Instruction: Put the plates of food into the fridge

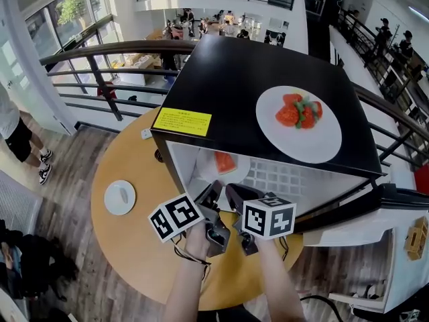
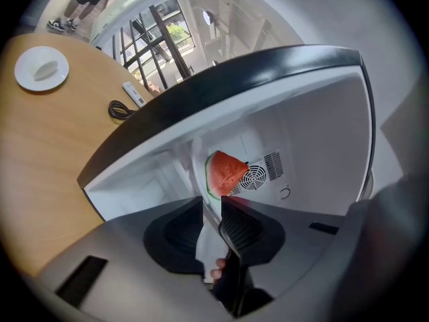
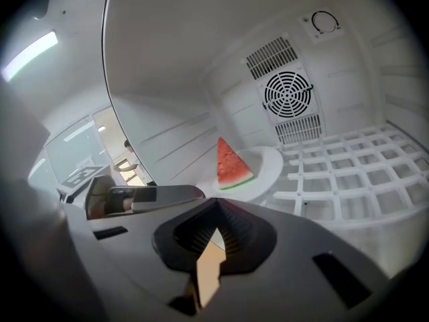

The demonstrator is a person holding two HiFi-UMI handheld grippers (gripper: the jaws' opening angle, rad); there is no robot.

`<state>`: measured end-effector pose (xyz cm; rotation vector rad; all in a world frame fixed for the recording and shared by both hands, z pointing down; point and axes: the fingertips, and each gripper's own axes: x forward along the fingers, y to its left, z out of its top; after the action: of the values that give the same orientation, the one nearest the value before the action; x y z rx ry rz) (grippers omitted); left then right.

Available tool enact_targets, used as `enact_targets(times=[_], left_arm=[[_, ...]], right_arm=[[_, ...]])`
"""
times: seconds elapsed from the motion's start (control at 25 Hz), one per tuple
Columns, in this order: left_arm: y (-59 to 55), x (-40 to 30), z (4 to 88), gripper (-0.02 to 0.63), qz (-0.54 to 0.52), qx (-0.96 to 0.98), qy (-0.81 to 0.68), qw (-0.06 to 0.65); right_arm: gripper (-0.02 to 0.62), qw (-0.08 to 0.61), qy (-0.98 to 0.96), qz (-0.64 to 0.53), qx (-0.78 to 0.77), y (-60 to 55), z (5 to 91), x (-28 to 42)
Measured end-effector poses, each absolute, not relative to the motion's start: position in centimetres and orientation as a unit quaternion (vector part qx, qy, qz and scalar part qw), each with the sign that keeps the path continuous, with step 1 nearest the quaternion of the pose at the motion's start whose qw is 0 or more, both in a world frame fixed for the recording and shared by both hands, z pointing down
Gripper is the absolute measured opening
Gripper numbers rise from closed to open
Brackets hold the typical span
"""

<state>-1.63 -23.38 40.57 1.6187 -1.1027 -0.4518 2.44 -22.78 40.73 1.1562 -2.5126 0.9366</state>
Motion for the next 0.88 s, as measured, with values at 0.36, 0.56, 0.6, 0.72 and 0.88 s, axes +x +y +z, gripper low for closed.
enact_targets(times=[0.36,0.56,0.6,0.72,0.88], left_arm=[[-22.6,-1.4,40.1,0.074,-0.177,0.698,-0.454,0.524],[-22.2,-1.9,40.2,0.074,-0.174,0.701,-0.458,0.518],[-22.1,-1.9,40.1,0.073,-0.173,0.703,-0.459,0.515],[-21.6,-1.6,39.5,0.072,-0.176,0.717,-0.453,0.499],[-20.7,-1.2,38.1,0.072,-0.186,0.745,-0.441,0.464]], right_arm=[[0.012,0.096,-0.847,0.310,0.420,-25.0,40.5,2.9],[0.012,0.080,-0.842,0.315,0.430,-25.5,40.6,3.3],[0.012,0.077,-0.842,0.315,0.431,-25.4,40.5,3.4],[0.012,0.063,-0.844,0.313,0.432,-24.5,40.0,3.5],[0.012,0.018,-0.849,0.301,0.434,-22.8,37.9,4.2]])
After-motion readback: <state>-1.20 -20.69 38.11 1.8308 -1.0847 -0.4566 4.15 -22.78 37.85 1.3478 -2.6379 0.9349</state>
